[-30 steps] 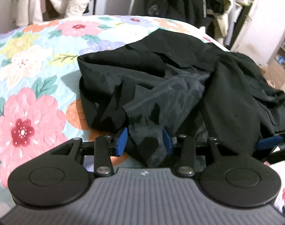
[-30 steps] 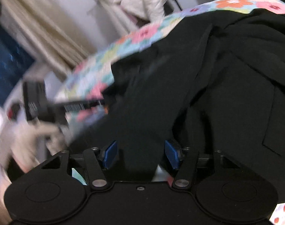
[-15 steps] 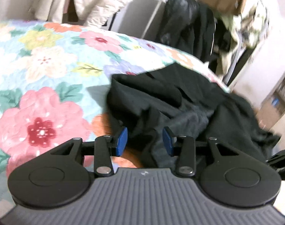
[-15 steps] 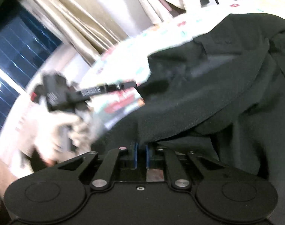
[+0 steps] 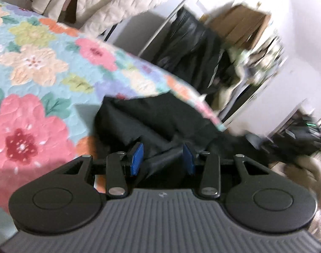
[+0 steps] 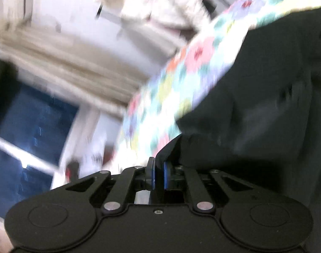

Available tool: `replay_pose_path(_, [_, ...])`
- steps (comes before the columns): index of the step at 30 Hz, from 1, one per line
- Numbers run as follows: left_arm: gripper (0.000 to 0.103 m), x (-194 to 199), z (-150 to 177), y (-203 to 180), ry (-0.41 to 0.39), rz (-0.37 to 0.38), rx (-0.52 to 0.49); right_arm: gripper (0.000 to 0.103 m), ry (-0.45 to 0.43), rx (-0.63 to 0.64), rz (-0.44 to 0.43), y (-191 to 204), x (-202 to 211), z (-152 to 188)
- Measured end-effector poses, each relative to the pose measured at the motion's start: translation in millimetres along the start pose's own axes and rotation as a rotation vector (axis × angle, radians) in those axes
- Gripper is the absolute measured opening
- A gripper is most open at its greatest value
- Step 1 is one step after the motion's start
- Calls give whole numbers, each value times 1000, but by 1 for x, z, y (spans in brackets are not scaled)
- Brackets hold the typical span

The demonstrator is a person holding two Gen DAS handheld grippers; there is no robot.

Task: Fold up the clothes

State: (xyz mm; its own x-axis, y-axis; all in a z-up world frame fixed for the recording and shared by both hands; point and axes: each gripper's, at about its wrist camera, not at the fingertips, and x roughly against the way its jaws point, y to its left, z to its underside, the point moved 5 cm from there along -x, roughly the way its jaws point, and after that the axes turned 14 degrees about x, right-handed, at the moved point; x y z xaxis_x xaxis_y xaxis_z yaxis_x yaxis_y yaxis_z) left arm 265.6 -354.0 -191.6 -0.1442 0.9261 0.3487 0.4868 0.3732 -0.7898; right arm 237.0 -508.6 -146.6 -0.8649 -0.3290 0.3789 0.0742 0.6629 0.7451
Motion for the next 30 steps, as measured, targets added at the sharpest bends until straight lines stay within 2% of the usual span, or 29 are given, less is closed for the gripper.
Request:
replay_pose_path(2, [42,6,-4,1,-21,39,26,10,-39,-42,33,-14,-5,-33])
replay_pose_path(4, [44,6,-4,2,-14,56,38,10,-85,-30,115,-26,-7,-62])
replay_pose_path(6, [44,1,-1,3,12,61,40,10,-99,-47,142,-36,-3,-63])
replay_pose_path(9, [61,-11,8,2,74,78,24,10,-120,-74,180,-52,3,-65])
replay_pose_path(11, [65,-20,16,1,101,52,-6,11,-134,-92,206,-62,7,-66])
replay_pose_path(13, [76,-32,25,2,134,-2,-48,17,-148,-110,232,-72,11,-67])
replay_pose_path(14, [78,-38,29,4,146,-46,-73,18,-155,-119,244,-77,13,-67])
replay_pose_path(15, [78,-44,34,5,158,-91,-99,29,-162,-128,257,-83,15,-68])
replay_pose_path(16, [80,-50,39,6,169,-133,-122,45,-169,-137,270,-88,17,-68])
replay_pose_path(17, [80,-56,42,9,176,-165,-134,51,-176,-146,283,-93,19,-69])
replay_pose_path(20, [80,-64,43,17,173,-202,-98,52,-184,-58,268,-76,31,-49])
replay_pose_path(21, [72,-62,40,19,172,-189,-71,52,-167,3,283,-67,35,-42])
replay_pose_path(22, [50,-61,38,22,170,-175,-43,52,-133,89,318,-55,37,-32])
replay_pose_path(23, [41,-59,35,24,168,-159,-15,52,-95,187,361,-42,39,-17])
replay_pose_path(24, [22,-55,32,24,162,-129,14,52,-56,286,404,-30,41,-4])
replay_pose_path(25, [16,-50,28,24,148,-95,41,52,-27,366,435,-18,42,13])
replay_pose_path(27, [12,-38,18,24,94,-37,114,52,19,491,470,2,42,43])
replay_pose_path(30, [12,-16,3,27,6,80,264,52,75,686,525,29,41,85])
